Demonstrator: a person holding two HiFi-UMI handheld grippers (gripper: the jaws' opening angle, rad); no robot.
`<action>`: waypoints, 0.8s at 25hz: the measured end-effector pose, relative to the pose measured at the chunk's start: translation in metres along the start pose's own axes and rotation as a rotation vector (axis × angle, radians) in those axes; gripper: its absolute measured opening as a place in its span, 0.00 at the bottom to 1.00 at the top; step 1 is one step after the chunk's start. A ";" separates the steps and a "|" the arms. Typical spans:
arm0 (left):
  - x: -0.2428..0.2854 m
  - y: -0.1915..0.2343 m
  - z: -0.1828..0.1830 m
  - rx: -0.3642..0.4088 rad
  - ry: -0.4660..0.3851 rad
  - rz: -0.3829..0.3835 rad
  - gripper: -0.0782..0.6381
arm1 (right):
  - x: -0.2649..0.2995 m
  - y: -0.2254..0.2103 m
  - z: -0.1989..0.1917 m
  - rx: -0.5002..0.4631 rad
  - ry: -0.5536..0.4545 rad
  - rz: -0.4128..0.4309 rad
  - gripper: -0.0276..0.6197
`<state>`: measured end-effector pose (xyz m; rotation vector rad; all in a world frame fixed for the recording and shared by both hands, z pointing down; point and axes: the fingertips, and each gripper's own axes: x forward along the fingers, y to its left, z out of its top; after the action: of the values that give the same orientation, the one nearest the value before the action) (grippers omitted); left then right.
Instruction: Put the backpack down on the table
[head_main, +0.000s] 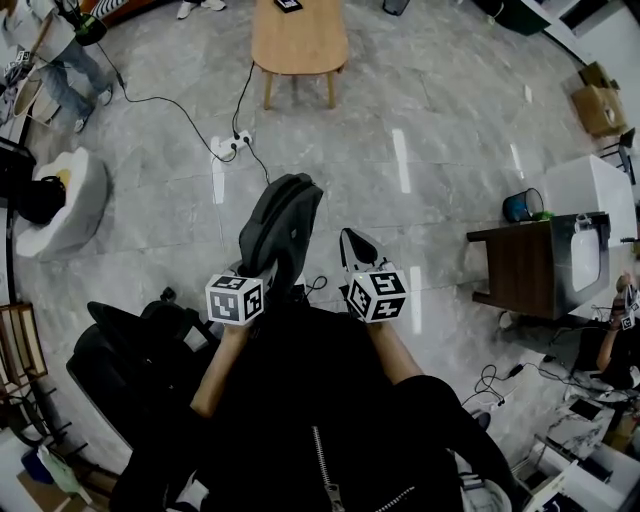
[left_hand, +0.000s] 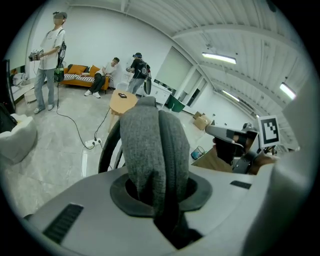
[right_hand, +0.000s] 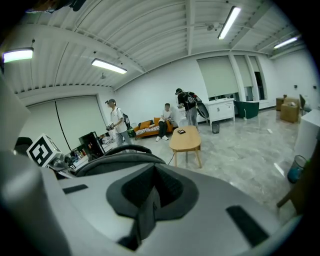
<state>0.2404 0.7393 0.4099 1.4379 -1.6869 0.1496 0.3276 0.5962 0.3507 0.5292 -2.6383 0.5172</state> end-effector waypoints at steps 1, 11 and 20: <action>0.000 0.006 0.004 -0.004 0.001 -0.003 0.22 | 0.007 0.002 0.002 0.002 0.000 -0.001 0.06; 0.003 0.047 0.033 -0.014 0.006 -0.018 0.22 | 0.044 0.015 0.020 0.003 -0.004 -0.042 0.06; 0.024 0.053 0.054 -0.010 0.015 -0.040 0.22 | 0.055 -0.003 0.024 -0.001 0.013 -0.081 0.06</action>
<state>0.1686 0.7060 0.4167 1.4587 -1.6441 0.1296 0.2753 0.5674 0.3553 0.6277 -2.5925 0.4934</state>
